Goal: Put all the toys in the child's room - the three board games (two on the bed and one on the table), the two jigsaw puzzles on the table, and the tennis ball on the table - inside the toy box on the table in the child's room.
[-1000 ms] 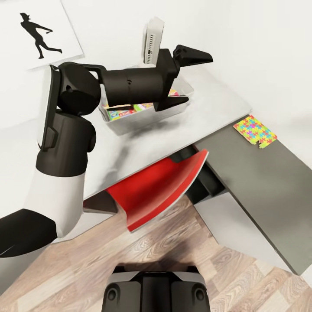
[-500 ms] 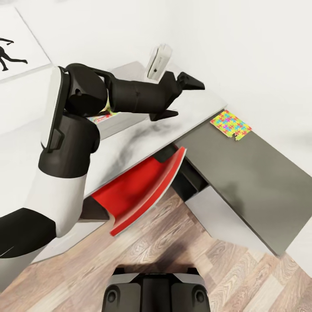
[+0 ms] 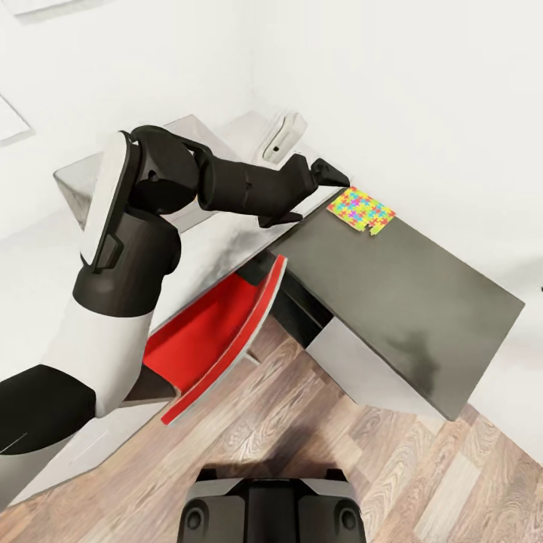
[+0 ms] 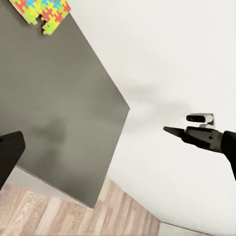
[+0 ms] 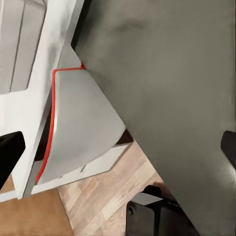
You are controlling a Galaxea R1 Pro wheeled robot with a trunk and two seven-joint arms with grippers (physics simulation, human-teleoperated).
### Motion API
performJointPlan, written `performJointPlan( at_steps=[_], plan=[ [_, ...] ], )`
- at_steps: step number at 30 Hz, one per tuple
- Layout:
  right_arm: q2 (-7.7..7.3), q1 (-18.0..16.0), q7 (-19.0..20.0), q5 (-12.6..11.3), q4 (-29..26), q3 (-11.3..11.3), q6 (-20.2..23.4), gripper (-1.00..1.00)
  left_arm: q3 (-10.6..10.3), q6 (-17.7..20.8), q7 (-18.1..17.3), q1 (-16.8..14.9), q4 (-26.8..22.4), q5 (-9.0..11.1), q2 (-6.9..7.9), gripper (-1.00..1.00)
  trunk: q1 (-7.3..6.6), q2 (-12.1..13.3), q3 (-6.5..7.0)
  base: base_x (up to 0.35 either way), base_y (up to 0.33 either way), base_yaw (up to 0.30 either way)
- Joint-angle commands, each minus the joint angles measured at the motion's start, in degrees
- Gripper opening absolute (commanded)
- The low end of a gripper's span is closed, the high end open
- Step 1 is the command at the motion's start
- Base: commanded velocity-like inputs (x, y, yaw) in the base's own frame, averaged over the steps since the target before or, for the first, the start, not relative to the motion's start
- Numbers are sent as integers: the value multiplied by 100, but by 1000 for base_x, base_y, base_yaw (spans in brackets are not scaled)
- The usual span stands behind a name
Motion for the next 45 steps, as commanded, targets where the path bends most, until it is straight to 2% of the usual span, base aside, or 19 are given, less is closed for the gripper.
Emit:
performJointPlan(
  at_steps=[1, 3, 9, 15, 23, 28, 31, 36, 37, 39, 40, 42, 43, 45],
  plan=[
    [-4, -34, 27, -15, 9, 44, 25, 100, 7, 22, 57, -4, -2, 44, -1, 100, 4, -11, -3, 0, 0, -257],
    [-7, 239, 148, -33, 11, 47, -141, 100, 4, 24, 79, 81, 9, 51, 5, 100, 4, -11, 6, 0, 0, -257],
    [12, 637, 275, -58, 14, 48, -375, 100, 4, 35, 107, 211, 21, 48, 20, 100, 4, -11, 36, 0, 0, -257],
    [49, 795, 322, -70, 39, 49, -473, 100, 4, 40, 121, 256, 25, 44, 27, 100, 4, -11, 65, 0, 0, -257],
    [193, 1136, 371, -84, 103, 50, -571, 100, -4, 47, 127, 288, 28, 37, 27, 100, 4, -11, 104, 0, 0, -257],
    [297, 1428, 376, -94, 146, 50, -843, 100, -10, 73, 132, 297, 27, 41, 34, 100, 4, -11, 129, 0, 14, -257],
    [337, 1477, 375, -94, 155, 50, -946, 100, -11, 78, 133, 299, 27, 41, 38, 100, 4, -11, 143, 4, 84, -246],
    [547, 1614, 365, -91, 246, 51, -1316, 100, -19, 97, 135, 302, 26, 36, 50, 100, 4, -11, 158, 33, 174, -157],
    [547, 1614, 365, -91, 246, 51, -1316, 100, -19, 97, 135, 302, 26, 36, 50, 100, 4, -11, 160, 50, 209, -107],
    [689, 1673, 345, -90, 356, 51, -1435, 100, -33, 104, 135, 302, 24, 35, 57, 100, 4, -11, 163, 50, 194, -77],
    [689, 1673, 345, -90, 356, 51, -1435, 100, -33, 104, 135, 302, 24, 35, 57, 100, 4, -11, 165, 47, 183, -68],
    [851, 1712, 326, -86, 477, 43, -1516, 100, -52, 108, 136, 305, 22, 34, 61, 100, 4, -11, 167, 34, 132, -49],
    [851, 1712, 326, -86, 477, 43, -1516, 100, -52, 108, 136, 305, 22, 34, 61, 100, 4, -11, 167, 30, 117, -44],
    [992, 1737, 307, -82, 582, 32, -1571, 100, -67, 113, 139, 306, 22, 36, 62, 100, 4, -11, 169, 22, 84, -32]
  ],
)
